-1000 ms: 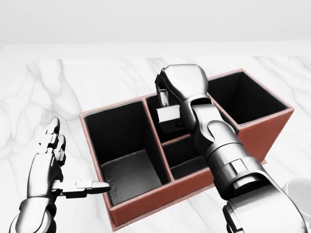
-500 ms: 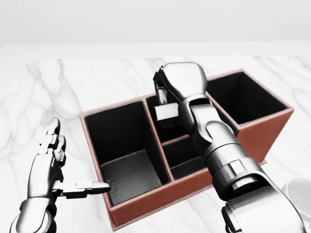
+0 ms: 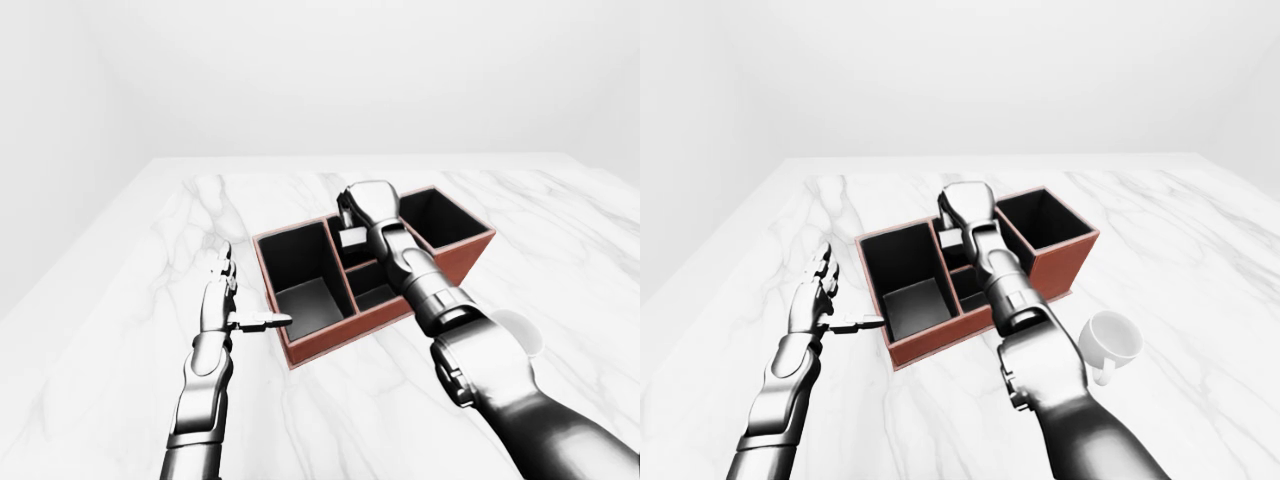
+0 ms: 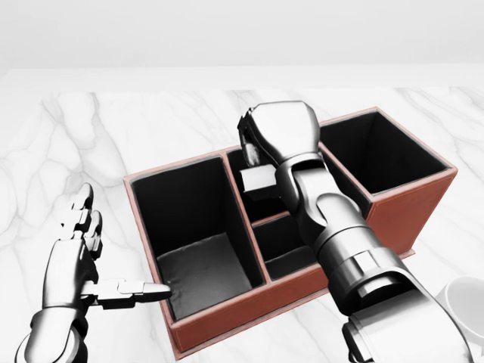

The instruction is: Pick up the book and place it in the front compartment of the caddy.

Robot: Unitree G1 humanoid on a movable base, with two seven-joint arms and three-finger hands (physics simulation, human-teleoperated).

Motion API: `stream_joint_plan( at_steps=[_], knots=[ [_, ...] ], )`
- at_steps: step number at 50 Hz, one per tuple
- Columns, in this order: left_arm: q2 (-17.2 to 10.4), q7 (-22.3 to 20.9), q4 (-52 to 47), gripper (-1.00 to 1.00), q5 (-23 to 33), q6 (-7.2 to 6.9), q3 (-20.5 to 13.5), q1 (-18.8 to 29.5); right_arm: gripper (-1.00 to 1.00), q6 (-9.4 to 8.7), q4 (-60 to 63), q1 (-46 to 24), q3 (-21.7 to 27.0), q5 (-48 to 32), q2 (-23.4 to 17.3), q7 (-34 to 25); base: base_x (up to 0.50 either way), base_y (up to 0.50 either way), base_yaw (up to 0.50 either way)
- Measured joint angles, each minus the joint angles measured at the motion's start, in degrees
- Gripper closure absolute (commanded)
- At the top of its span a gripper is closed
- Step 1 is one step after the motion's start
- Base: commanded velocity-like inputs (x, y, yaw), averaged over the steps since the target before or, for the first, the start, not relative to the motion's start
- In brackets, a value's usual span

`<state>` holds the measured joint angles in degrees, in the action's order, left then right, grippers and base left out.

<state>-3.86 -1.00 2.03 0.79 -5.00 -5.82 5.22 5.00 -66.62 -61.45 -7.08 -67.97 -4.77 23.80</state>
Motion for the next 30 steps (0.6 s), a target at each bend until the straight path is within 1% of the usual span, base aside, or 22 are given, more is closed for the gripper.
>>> stream_joint_plan(
  at_steps=[13, 30],
  knots=[
    [0.02, 0.03, 0.17, -1.00, 0.08, 0.00, 0.02, 0.00, 1.00, 0.00, -1.41, 0.02, -0.17, -0.73, 0.19, 1.60, 0.00, 0.00, 0.00],
    [0.03, 0.07, 0.48, -1.00, 0.12, 0.00, 0.03, 0.02, 1.00, 0.00, -2.24, 0.30, -0.26, -1.41, 0.26, 2.19, 0.00, 0.00, 0.00]
  ],
)
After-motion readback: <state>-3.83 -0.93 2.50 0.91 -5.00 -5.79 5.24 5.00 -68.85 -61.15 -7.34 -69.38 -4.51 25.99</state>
